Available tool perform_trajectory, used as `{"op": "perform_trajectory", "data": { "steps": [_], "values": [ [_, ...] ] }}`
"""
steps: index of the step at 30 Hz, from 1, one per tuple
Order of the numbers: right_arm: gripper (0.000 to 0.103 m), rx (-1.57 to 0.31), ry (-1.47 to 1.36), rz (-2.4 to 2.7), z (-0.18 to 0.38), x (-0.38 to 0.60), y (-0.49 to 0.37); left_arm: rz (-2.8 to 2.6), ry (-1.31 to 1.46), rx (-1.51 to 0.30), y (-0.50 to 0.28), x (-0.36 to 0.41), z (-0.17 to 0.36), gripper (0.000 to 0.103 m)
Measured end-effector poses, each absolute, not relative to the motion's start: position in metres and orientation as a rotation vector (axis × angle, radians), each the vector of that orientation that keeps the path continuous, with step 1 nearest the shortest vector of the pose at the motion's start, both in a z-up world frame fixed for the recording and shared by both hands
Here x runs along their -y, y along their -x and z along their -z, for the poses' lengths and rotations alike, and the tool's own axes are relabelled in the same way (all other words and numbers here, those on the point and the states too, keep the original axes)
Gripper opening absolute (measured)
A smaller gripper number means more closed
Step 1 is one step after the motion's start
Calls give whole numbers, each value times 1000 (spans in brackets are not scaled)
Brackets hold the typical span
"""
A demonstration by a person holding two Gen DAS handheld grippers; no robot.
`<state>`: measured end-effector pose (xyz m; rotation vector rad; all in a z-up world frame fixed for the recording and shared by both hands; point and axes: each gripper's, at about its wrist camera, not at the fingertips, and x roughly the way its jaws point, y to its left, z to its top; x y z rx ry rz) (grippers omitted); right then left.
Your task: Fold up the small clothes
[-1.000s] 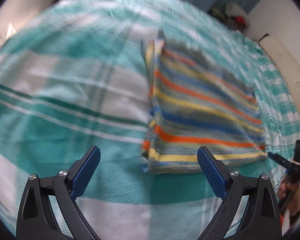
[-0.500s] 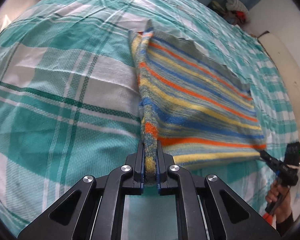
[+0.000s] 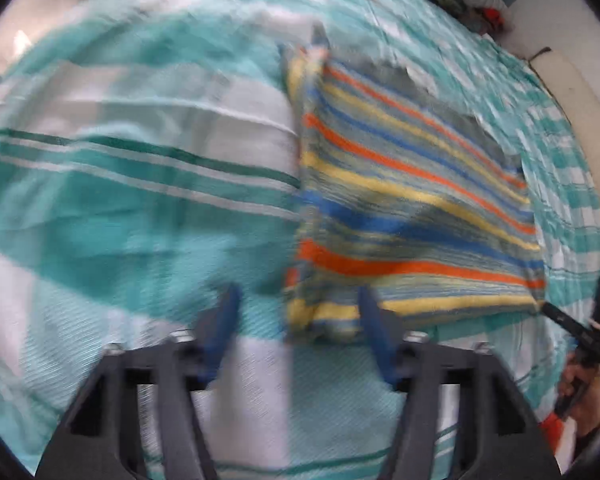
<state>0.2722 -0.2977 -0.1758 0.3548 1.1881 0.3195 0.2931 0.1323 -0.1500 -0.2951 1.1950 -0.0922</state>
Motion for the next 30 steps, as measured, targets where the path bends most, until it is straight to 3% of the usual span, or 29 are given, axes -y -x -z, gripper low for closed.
{"op": "perform_trajectory", "data": {
  "steps": [7,12,16,25,30],
  "values": [
    [50,-1032,-212,-351,109,281,-280,45,317,-1056,-274,-135,133,68],
    [50,-1092,-339,-434,141,275,-281,47,197,-1011,-265,-103,118,67],
    [49,-1207,-368,-298,187,302,-276,193,-7,-947,-251,-35,96,72],
    [49,-1030,-467,-258,141,349,-219,630,-462,-864,-238,182,123,74],
    [52,-1000,-493,-272,136,353,-191,639,-465,-922,-253,204,139,73]
  ]
}}
